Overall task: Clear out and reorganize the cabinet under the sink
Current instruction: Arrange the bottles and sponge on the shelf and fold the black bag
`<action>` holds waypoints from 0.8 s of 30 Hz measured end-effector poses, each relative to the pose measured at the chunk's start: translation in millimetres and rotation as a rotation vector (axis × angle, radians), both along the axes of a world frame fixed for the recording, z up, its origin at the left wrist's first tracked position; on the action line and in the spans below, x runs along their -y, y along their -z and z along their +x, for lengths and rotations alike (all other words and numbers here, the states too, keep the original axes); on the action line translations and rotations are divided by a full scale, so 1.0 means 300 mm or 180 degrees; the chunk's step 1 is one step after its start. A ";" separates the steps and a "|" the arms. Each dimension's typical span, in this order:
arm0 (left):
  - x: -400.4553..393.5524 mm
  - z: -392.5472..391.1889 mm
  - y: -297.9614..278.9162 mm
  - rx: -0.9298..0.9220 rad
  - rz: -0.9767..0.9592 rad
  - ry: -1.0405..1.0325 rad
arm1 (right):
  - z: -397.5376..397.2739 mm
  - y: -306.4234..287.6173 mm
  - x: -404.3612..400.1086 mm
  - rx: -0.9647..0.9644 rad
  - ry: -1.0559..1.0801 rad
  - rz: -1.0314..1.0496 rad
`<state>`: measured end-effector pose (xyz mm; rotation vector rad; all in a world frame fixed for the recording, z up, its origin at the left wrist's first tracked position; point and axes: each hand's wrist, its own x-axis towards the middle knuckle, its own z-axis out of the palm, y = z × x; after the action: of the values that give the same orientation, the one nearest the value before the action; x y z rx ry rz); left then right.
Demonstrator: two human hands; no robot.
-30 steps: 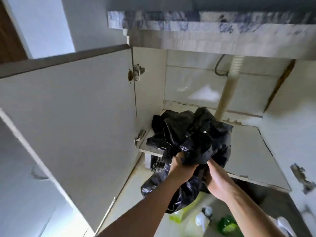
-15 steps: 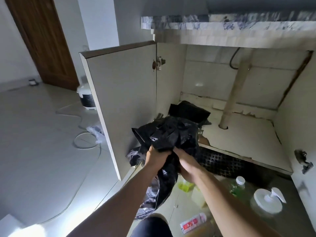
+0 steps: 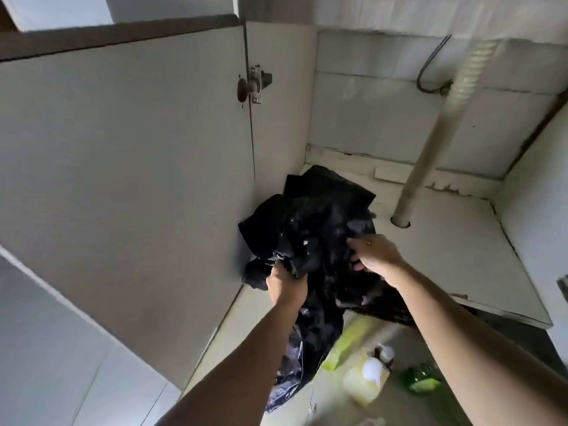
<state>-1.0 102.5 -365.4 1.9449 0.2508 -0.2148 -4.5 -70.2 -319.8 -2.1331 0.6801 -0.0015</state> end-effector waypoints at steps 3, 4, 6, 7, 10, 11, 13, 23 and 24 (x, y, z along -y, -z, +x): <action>-0.071 0.083 0.131 -0.0281 0.1080 0.0460 | 0.148 -0.006 0.139 -0.0003 0.0558 -0.0682; -0.102 0.110 0.178 -0.0485 0.1369 0.0558 | 0.196 0.004 0.168 -0.0038 0.0617 -0.0739; -0.147 0.155 0.253 -0.0846 0.1810 0.0743 | 0.299 0.044 0.205 -0.0070 0.0589 -0.0810; -0.162 0.174 0.286 -0.0961 0.1936 0.0815 | 0.351 0.068 0.215 -0.0129 0.0472 -0.0821; -0.166 0.240 0.384 -0.1150 0.1835 0.0835 | 0.493 0.141 0.216 -0.0273 0.0377 -0.0525; -0.162 0.256 0.405 -0.1162 0.1719 0.0802 | 0.520 0.162 0.211 -0.0277 0.0505 -0.0252; -0.148 0.279 0.422 -0.1148 0.1527 0.0723 | 0.551 0.189 0.213 -0.0347 0.0720 0.0251; -0.129 0.294 0.455 -0.1213 0.1321 0.0462 | 0.585 0.237 0.215 0.0777 0.0885 0.0704; -0.133 0.286 0.446 -0.1239 0.1296 0.0407 | 0.570 0.230 0.207 0.0924 0.0926 0.0616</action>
<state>84.8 142.3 -499.3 2.3144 0.4533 -0.6732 166.5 -132.2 -388.8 -1.7873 0.7757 -0.3807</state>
